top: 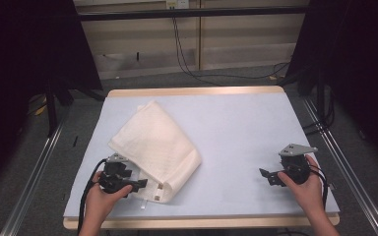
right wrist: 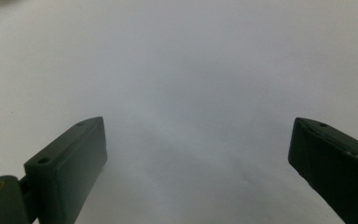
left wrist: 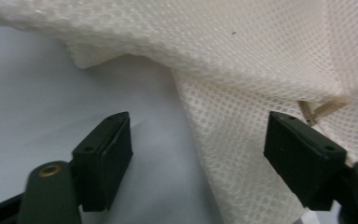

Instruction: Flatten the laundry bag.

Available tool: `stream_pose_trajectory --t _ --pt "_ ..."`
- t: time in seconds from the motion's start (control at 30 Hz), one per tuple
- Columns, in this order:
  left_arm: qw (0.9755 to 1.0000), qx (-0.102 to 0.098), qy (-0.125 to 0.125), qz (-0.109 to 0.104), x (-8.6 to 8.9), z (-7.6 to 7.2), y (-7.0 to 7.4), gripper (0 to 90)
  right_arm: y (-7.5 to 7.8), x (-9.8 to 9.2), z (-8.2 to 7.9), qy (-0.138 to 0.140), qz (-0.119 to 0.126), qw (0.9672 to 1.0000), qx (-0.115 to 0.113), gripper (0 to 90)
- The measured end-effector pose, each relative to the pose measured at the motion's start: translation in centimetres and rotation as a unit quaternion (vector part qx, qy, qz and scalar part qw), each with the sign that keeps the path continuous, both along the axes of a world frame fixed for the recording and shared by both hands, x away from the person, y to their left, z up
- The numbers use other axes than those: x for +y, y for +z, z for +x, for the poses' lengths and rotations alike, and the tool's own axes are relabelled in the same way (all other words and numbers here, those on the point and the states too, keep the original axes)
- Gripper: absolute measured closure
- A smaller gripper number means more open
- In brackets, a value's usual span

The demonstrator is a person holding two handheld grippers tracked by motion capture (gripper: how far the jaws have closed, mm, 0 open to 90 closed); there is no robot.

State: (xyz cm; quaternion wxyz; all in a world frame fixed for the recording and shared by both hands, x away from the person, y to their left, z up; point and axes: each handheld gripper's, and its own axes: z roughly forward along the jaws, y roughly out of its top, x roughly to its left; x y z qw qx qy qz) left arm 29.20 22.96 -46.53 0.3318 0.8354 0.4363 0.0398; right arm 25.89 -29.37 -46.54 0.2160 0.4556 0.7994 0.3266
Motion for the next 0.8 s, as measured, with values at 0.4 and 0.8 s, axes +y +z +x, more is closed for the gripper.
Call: stream_pose_trajectory --t 0.4,0.8 --pt "0.9999 0.009 -0.010 0.010 -0.67 -0.35 0.13 58.2 -0.07 0.18 -0.02 -0.002 -0.007 1.0000 0.005 4.1" --pt "0.9985 0.052 -0.003 -0.016 -0.63 0.10 0.57 86.6 -0.26 -0.03 -0.18 0.000 -0.017 0.9999 0.001 4.2"
